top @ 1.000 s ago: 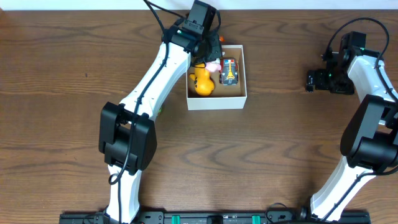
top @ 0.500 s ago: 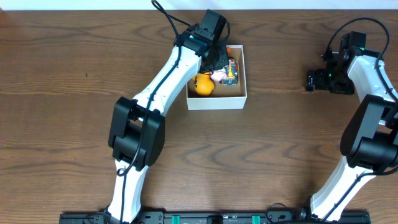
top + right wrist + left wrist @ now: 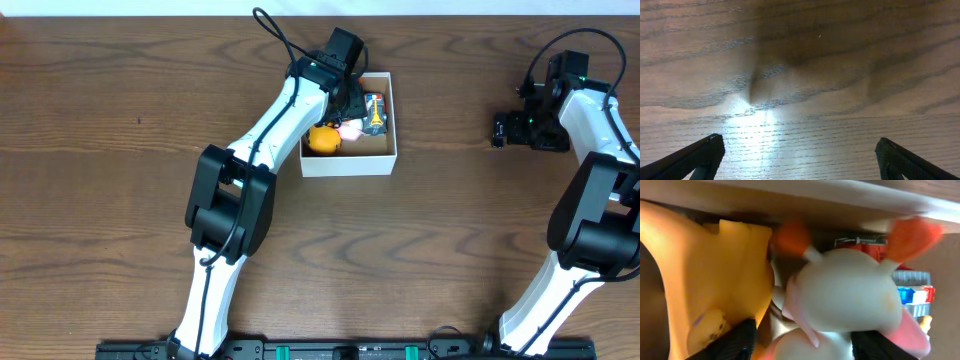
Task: Pack container
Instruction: 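Open the left gripper and withdraw it left from the box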
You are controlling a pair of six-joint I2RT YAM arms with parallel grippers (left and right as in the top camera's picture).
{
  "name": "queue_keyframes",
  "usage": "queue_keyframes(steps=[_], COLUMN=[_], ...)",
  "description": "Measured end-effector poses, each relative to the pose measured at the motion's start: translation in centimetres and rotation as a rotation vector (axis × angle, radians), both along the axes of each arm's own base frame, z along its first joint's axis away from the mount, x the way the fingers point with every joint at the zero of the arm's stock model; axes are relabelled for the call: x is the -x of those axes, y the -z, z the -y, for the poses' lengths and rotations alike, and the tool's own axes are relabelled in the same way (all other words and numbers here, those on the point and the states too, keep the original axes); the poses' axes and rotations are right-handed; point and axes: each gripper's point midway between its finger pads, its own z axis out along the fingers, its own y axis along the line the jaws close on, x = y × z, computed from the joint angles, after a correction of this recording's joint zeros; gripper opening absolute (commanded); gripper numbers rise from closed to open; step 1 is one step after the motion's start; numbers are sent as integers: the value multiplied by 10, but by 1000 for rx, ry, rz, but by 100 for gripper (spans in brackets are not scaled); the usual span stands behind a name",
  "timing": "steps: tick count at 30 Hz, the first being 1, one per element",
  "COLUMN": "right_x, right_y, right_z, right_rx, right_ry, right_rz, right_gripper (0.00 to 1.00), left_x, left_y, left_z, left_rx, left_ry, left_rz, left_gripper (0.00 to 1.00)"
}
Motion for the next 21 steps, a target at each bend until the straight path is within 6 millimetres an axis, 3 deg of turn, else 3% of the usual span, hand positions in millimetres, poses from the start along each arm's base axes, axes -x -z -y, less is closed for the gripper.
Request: queue_keyframes(steps=[10, 21], right_x=[0, 0], right_y=[0, 0], right_z=[0, 0], right_rx=[0, 0], right_ry=[0, 0], right_rz=[0, 0], right_gripper=[99, 99], left_x=[-7, -15], left_y=[-13, -82], left_z=[-13, -26], left_rx=[13, 66], left_ry=[-18, -43], left_rz=[17, 140], left_gripper=[64, 61])
